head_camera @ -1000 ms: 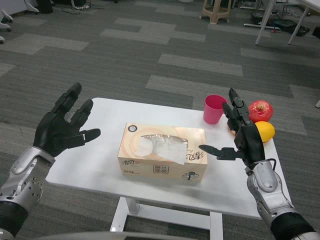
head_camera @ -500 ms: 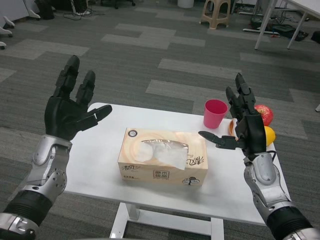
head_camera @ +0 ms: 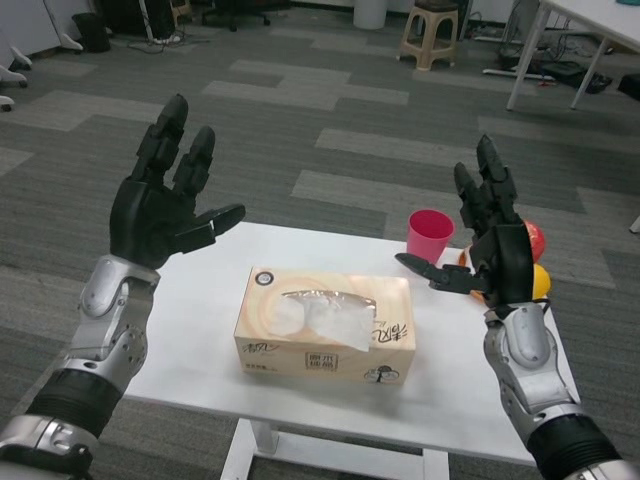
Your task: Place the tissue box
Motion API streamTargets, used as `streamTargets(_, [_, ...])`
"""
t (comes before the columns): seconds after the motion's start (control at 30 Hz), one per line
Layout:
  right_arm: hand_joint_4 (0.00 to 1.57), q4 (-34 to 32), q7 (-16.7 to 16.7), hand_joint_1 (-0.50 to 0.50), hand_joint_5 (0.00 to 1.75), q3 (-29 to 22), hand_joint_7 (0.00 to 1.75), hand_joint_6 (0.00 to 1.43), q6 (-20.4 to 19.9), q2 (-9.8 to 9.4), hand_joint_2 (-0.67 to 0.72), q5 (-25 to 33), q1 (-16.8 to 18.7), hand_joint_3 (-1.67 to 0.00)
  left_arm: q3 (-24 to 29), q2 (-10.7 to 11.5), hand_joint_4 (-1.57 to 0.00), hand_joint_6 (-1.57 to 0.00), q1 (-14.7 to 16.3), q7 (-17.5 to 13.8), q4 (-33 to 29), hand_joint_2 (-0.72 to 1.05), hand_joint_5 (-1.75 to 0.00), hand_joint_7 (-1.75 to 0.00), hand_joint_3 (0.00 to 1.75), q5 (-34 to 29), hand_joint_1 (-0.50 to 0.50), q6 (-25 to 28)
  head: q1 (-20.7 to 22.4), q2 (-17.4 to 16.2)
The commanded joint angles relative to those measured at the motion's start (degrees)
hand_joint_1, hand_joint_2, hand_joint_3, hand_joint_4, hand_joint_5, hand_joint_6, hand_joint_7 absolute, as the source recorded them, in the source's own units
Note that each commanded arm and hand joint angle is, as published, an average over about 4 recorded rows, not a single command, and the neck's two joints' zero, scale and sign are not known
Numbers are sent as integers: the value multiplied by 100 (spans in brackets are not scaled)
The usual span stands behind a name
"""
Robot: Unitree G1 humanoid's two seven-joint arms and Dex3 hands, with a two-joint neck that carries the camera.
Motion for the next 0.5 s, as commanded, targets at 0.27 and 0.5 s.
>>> streamTargets(0.27, [0,-323,-82,-21,0,26,0,0,-40,-42,-27,24,1,-40,-27,354,0,0,105,-449,-834,105,0,0,26,30,50,1072,-18,265])
streamTargets(0.5, [0,-424,-82,-21,0,178,0,0,-20,-183,-29,24,21,-34,-111,477,0,0,184,-581,-1032,105,0,0,26,54,50,1259,-36,491])
